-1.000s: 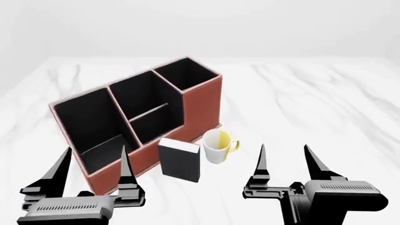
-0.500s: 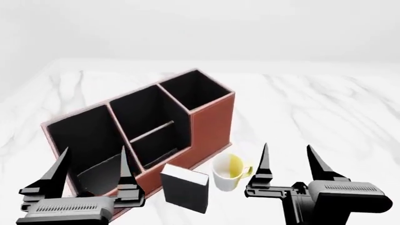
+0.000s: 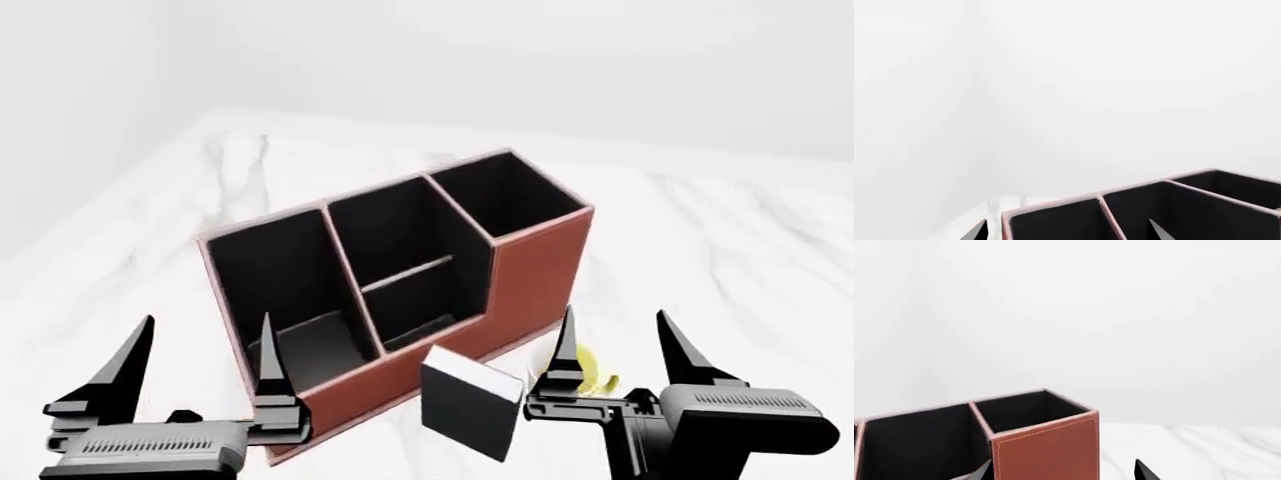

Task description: Pick up the book and place it in the right compartment of the caddy.

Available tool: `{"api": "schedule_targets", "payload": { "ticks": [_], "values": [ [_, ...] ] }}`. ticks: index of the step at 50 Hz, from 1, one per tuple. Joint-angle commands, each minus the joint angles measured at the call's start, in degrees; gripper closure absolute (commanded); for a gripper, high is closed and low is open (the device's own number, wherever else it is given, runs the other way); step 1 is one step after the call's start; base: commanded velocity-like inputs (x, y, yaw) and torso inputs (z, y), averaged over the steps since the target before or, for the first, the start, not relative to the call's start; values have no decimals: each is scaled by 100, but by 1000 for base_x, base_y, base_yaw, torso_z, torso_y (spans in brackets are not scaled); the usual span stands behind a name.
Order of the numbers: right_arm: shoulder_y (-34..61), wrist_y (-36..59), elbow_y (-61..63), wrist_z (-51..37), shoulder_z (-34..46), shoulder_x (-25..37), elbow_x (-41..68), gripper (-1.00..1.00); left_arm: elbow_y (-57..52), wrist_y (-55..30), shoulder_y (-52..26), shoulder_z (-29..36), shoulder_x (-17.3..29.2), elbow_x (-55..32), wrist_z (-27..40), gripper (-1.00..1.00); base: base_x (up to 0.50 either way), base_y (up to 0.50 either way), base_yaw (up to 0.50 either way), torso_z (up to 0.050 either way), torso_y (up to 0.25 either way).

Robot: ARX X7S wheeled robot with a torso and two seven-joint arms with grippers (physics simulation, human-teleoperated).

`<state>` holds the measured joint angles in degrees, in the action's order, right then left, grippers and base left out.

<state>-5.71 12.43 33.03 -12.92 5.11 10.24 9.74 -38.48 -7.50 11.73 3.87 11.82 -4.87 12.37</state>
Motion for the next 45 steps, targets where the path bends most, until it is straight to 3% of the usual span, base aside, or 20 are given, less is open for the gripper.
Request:
{"api": "schedule_targets", "payload": {
  "ticks": [1,11,20,45],
  "values": [
    [-12,-9,2,-69,39,38,11,-100,-3,-2,1,39,42,-1,51,-100,0,0,500,0,0],
    [-28,-185,-26,-149,85,49,-74,-100,8,-20,-17,63,79,-18,87,-100,0,0,500,0,0],
    [-17,-118,-63,-102,103,68,153,-100,13,-33,-27,97,106,-22,121,-100,-20,22,0,0,0],
    [7,-146,-79,-178,191,148,207,-100,14,-35,-41,135,180,-65,219,-100,-284,-490,0,0,0]
  ]
}}
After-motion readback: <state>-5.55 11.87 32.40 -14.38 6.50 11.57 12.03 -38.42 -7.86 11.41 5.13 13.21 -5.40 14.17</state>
